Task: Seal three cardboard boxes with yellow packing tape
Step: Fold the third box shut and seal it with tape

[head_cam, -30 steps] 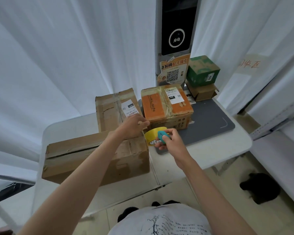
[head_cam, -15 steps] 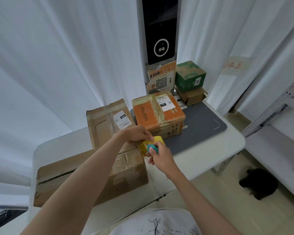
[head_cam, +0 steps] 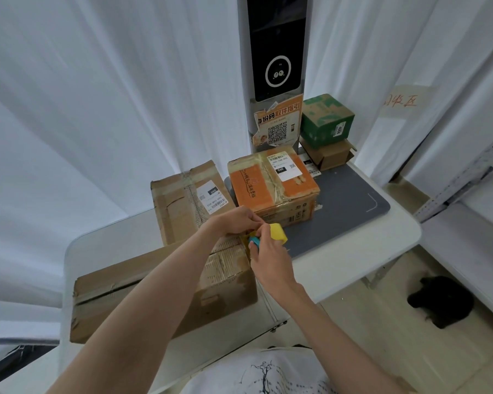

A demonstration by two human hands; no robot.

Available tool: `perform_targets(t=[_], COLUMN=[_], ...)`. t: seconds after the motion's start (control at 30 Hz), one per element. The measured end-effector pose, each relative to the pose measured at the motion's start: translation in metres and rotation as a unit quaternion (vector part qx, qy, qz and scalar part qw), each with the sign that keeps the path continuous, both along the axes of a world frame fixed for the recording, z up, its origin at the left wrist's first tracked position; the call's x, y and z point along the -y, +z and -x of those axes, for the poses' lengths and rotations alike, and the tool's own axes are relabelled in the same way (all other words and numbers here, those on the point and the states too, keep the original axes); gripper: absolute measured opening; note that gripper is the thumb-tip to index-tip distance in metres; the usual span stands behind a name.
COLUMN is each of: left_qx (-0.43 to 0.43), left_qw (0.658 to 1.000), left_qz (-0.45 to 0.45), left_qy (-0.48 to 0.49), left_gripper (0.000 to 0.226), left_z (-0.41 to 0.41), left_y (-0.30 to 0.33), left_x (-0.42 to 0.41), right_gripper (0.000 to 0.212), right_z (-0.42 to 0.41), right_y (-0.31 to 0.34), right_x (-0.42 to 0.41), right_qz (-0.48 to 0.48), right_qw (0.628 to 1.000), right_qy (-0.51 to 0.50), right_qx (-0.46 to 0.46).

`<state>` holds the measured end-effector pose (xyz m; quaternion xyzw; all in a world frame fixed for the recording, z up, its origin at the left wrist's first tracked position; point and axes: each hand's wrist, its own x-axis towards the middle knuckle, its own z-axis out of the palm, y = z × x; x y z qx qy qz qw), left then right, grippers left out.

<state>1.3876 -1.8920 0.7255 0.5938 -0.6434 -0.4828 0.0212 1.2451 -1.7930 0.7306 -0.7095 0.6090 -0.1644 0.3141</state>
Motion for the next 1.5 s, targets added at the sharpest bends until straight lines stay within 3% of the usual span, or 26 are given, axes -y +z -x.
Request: perform_targets(t=[0.53, 1.0, 1.23, 1.43, 1.5], left_qx=[-0.006, -0.026, -0.015, -0.025, -0.023], left_qw=[1.0, 0.999, 1.0, 0.999, 0.999], left_qz=[-0.01, -0.012, -0.012, -0.01, -0.018], left_qy=[0.024, 0.025, 0.015, 0.025, 0.029], left_gripper=[0.022, 0.019, 0.019, 0.023, 0.031], left_z=[0.002, 0.002, 0.004, 0.001, 0.002], left_y=[0.003, 0.004, 0.005, 0.003, 0.005], left_x=[0.001, 0.001, 0.0, -0.002, -0.003], right_gripper=[0.046, 0.042, 0.044, 0.027, 0.023], right_z=[-0.007, -0.006, 0.005, 0.021, 0.03], right_y=[0.0, -0.001, -0.004, -0.018, -0.024], right_x=[0.002, 0.002, -0.006, -0.015, -0.011], right_qz=[0.047, 0.06, 0.04, -0.035, -0.101], right_qw=[0.998, 0.997, 0.998, 0.994, 0.994], right_qy=[0.005, 0.018, 0.035, 0.079, 0.031], right_qx=[-0.037, -0.04, -0.035, -0.069, 0.009])
